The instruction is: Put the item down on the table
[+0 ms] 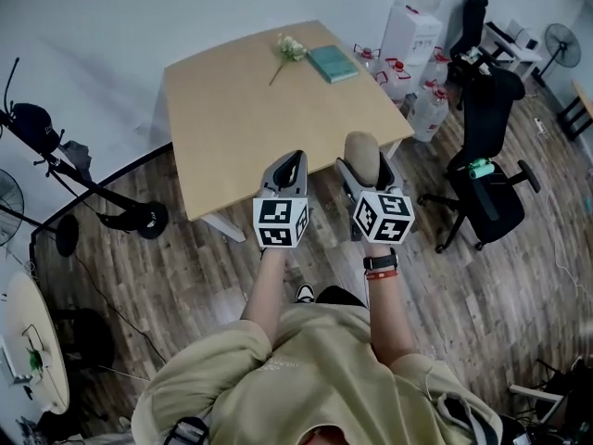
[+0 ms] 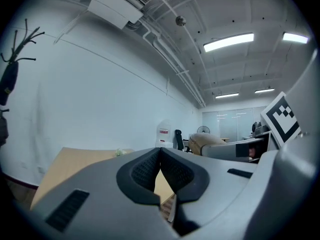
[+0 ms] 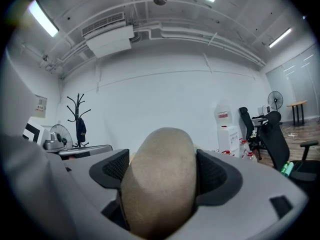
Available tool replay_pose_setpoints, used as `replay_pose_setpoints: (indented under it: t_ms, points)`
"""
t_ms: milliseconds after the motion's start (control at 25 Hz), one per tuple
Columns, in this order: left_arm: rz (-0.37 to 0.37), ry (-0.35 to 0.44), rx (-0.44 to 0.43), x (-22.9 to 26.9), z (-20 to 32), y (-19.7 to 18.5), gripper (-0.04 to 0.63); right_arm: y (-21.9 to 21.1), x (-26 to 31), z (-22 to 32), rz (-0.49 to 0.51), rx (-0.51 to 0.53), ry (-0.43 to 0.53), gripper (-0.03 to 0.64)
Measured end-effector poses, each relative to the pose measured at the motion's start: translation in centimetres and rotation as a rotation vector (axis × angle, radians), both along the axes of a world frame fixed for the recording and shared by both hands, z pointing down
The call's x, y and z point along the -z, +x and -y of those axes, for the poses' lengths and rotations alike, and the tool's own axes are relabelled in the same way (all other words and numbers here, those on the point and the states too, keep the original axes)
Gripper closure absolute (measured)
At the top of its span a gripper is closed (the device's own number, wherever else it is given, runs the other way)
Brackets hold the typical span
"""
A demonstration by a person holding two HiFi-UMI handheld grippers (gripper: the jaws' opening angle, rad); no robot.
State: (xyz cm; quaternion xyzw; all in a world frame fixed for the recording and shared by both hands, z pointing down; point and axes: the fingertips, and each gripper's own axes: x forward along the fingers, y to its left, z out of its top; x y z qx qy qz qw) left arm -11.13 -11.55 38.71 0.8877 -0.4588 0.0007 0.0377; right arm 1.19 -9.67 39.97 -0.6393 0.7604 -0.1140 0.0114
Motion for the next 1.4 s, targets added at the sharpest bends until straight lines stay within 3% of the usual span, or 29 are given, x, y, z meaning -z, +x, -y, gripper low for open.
replay_pose_setpoints:
  t_ms: [480, 760, 1080, 1400]
  points:
    - [0.034, -0.051, 0.041, -3.3, 7.6, -0.2, 0.572, -0.8, -3.2, 9.0, 0.014, 0.08, -0.056, 0.183]
    - [0.026, -0.037, 0.092, -2.0, 16.5, 2.8, 0.572, 1.6, -2.7, 18.4, 0.019, 0.144, -0.057, 0.183]
    - [0.048, -0.044, 0.089, -3.1, 26.3, 7.4, 0.572, 5.5, -3.6, 28.5, -0.012, 0.178, -0.084, 0.183]
    - [0.057, -0.1, 0.088, -5.9, 33.1, 10.7, 0.574, 8.1, -5.8, 35.3, -0.037, 0.225, -0.132, 0.183]
